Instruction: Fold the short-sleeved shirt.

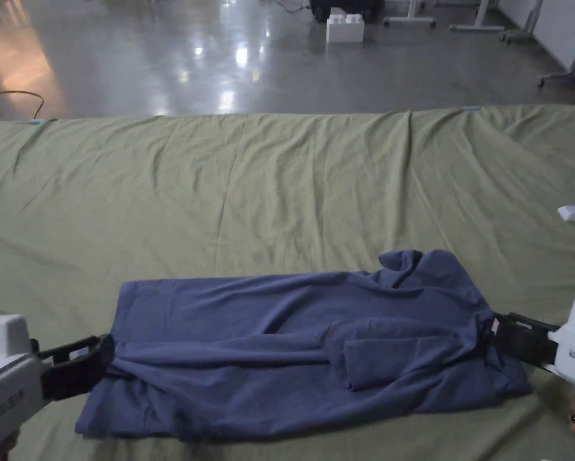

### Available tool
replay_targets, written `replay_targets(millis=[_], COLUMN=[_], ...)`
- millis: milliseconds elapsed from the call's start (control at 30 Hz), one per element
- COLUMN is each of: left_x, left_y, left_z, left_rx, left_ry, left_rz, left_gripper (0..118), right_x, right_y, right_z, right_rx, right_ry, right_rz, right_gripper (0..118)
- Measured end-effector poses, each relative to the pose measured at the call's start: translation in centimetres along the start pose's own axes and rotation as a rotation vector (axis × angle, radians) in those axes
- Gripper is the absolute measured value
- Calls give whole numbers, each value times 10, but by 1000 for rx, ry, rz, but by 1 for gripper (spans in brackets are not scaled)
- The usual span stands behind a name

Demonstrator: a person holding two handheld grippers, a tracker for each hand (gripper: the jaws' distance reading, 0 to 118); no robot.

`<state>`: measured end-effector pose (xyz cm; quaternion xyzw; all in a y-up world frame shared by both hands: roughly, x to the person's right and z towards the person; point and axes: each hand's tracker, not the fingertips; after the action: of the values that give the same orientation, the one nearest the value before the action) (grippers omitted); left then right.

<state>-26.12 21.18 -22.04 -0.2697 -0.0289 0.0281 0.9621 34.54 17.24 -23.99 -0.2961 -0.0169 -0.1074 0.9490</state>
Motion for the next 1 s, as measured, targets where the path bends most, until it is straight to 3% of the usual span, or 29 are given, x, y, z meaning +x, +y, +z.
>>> replay_targets(millis=[100,267,367,400,500,533,600,633,800,900,1000], left_x=[23,66,87,94,105,111,109,109,113,111,104], left_y=[2,-7,-17,-23,-39,-43,-49,-49,-41,-42,-43], left_z=[86,198,243,259,286,291,296,297,295,292,282], left_rx=[156,336,420,458,518,515,498,477,474,448,407], left_ry=[-5,56,63,42,-48,-32,-45,-73,-91,-76,-97], left_rz=[-87,-150,-166,-157,-146,-147,-147,-134,-77,-84,-59], left_gripper=[94,94,90,84,32,15,3,0,0,0,0], right_x=[-4,-47,-65,-70,-86,-93,-102,-103,-113,-121,-120], right_y=[-1,-25,-50,-59,-79,-82,-84,-87,-83,-79,-77], right_z=[71,190,238,250,277,283,295,297,302,302,296], right_rx=[119,280,315,336,344,355,392,377,384,416,398], right_ry=[38,87,99,120,150,137,128,135,157,148,174], right_rz=[29,154,153,162,181,193,264,245,263,328,290], right_gripper=[80,79,69,64,34,17,7,2,0,0,0])
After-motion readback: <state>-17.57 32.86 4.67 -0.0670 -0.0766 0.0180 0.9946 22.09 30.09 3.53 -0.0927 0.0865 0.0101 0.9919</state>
